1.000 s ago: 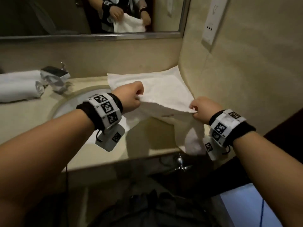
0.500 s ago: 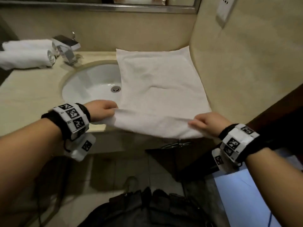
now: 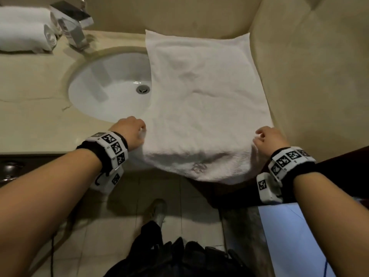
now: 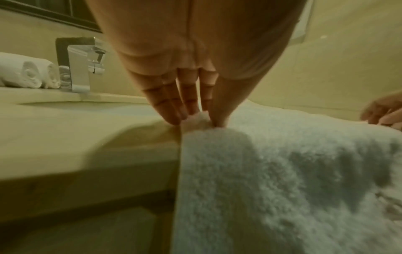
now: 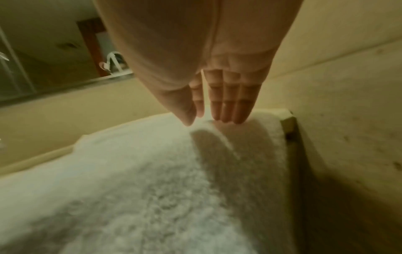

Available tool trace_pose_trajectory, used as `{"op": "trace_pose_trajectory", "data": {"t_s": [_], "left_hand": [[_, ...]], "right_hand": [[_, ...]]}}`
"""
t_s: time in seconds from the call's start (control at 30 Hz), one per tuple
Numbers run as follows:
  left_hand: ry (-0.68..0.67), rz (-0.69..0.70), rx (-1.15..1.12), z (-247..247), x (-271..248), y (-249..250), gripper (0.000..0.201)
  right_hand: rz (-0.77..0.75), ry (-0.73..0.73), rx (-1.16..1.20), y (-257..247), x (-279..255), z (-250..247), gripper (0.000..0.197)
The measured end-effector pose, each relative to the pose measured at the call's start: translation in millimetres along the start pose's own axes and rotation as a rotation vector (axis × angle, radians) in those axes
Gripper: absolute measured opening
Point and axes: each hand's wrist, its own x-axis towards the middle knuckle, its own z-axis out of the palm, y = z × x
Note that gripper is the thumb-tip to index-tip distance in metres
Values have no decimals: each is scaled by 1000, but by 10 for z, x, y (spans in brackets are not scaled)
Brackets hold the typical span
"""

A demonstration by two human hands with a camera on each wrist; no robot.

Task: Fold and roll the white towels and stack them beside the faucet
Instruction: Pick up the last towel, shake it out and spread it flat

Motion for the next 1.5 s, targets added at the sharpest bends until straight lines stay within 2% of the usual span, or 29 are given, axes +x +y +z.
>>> {"op": "trace_pose_trajectory", "data": {"t_s": [0.07,0.17,0.27,0.4,0.53,0.63,0.77,0.87,0.97,1.0,1.1,1.2,1.33,1.4,1.5], "left_hand": [[4,16,30,70,30,-34,21],[-49,45,53,146,3,-135,11],[-128,60,48,126,-41,-265,18],[-248,65,-43,4,-34,-278,30],[-175,13,-162,-223,278,-285,25],[-67,-62,-286,-483,807,-392,29],[17,-200,-423,-787,1857,-636,38],[-13,-295,-476,-821,2507,-786,55],[-89,-394,-590,-702,3026,-887,64],[-94,-428,-695,-630,3167,-905,58],[-74,-525,-1158,-511,3356,-859,22],[-34,-575,-1421,-592,3443,-889,16],[49,-628,-1503,-786,3514,-1132,25],[34,-632,-1461,-801,3498,-1181,22],[-22,-606,-1408,-773,3530,-1122,21]], "right_hand": [[70,4,-38,20,99,42,31],[94,9,-80,65,106,136,25],[78,-22,-56,108,70,151,18],[96,-102,-67,94,132,45,21],[40,-74,-22,-129,387,-176,21],[-28,-35,27,-378,794,-327,18],[-93,43,54,-769,1672,-484,20],[-87,68,48,-975,2294,-501,26],[9,63,0,-1010,2822,-470,31],[40,56,-23,-987,2955,-451,30],[106,66,-27,-887,3183,-447,24],[155,44,-49,-876,3309,-500,15],[117,-2,-81,-1073,3487,-496,24],[123,-6,-56,-1138,3571,-480,25],[215,-19,-90,-1096,3678,-553,25]]}}
